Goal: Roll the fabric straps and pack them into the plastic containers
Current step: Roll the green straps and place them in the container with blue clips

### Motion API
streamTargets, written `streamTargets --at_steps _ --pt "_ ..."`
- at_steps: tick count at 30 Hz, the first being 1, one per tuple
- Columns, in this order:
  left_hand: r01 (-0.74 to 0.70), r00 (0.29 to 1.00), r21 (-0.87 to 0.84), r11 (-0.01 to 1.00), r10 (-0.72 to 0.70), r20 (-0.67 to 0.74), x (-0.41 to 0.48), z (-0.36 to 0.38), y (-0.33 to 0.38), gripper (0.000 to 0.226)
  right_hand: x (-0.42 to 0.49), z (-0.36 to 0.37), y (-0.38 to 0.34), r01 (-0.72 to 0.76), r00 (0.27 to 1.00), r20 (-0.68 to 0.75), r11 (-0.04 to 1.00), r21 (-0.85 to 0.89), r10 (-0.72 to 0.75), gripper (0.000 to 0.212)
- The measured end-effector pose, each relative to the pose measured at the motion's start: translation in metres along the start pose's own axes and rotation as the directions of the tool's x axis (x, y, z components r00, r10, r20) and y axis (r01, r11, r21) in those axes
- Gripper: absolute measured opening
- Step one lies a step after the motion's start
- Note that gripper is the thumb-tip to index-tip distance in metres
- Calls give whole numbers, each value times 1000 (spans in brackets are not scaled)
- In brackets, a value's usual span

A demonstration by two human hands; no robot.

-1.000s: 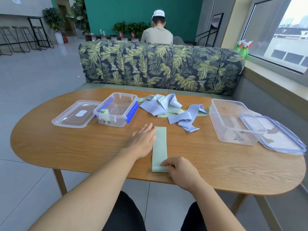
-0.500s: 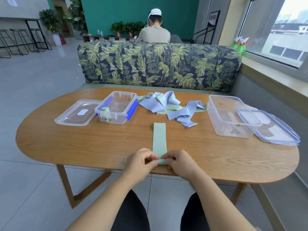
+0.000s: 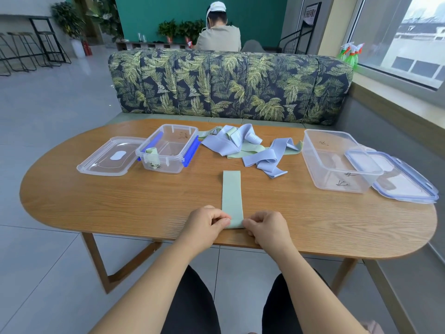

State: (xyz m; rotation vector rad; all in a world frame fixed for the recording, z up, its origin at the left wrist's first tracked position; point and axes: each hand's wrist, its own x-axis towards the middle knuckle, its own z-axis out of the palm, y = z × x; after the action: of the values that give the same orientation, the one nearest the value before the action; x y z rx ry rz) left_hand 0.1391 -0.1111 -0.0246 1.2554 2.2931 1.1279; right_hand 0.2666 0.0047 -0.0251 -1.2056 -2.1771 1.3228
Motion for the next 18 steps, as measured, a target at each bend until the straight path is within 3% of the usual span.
streamTargets --at_steps 7,12,18 --pt "4 1000 16 1000 -5 24 -1 6 7 13 -6 0 -1 -45 995 -92 998 -52 40 20" --pt "14 999 54 998 -17 46 0 4 11 14 -8 -3 1 -55 996 -80 995 -81 48 22" --pt "105 994 76 992 -102 -50 1 11 16 7 -3 -2 -1 -95 993 -82 992 -80 88 25"
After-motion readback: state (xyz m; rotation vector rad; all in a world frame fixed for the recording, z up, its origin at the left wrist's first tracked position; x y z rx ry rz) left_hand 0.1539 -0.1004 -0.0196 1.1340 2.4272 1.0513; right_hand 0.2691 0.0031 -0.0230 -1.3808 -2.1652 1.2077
